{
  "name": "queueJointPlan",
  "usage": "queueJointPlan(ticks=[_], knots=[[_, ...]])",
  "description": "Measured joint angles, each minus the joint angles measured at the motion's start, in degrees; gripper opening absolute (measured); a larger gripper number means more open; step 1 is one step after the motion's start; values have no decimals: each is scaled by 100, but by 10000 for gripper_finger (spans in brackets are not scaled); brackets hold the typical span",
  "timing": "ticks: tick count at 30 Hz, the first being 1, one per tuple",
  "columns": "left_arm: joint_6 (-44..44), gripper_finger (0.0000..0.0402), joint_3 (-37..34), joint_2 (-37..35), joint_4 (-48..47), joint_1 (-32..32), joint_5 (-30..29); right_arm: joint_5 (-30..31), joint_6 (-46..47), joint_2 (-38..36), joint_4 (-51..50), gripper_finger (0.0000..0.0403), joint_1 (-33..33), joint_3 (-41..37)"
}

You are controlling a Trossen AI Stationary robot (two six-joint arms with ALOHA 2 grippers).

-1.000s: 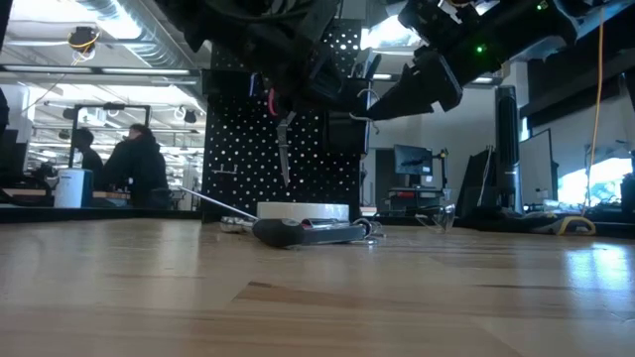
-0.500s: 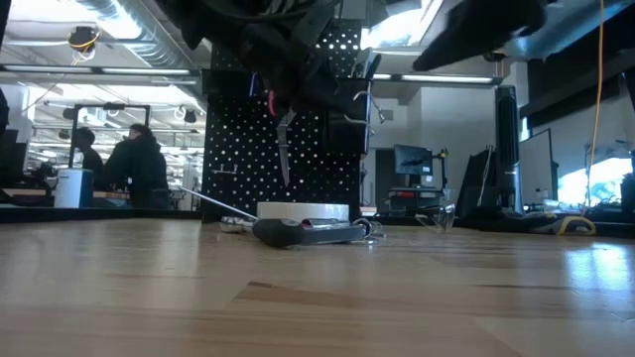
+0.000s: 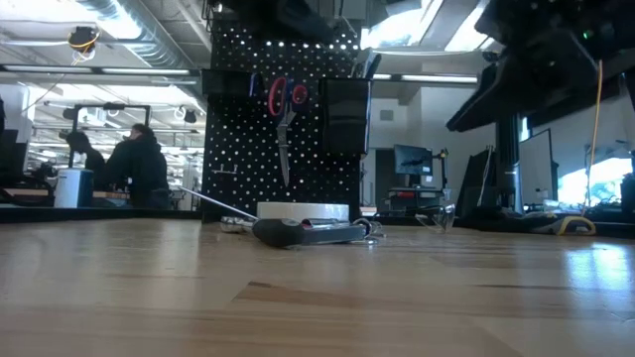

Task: Hang tools onto peg board
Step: Put the silver binder clip into the left black bin on the peg board

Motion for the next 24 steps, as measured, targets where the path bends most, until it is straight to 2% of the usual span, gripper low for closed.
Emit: queueJointPlan(ticks=[4, 8, 12, 17, 24], knots=[[155, 0, 0, -559, -376, -233, -595, 151, -139, 0, 583, 198, -11, -315], [313, 0, 2, -1029, -618, -422, -1101, 441, -185, 0, 597, 198, -39, -344], [327, 0, 2, -1355, -1203, -405, -1906, 479, -206, 0, 606, 198, -125, -342], [247, 0, 2, -1579, -1764, -98, -2862, 487, -203, 0, 597, 198, -162, -342], [-5, 0, 2, -1543, -2434, 842, -3042, 495, -306, 0, 599, 198, -160, -342]])
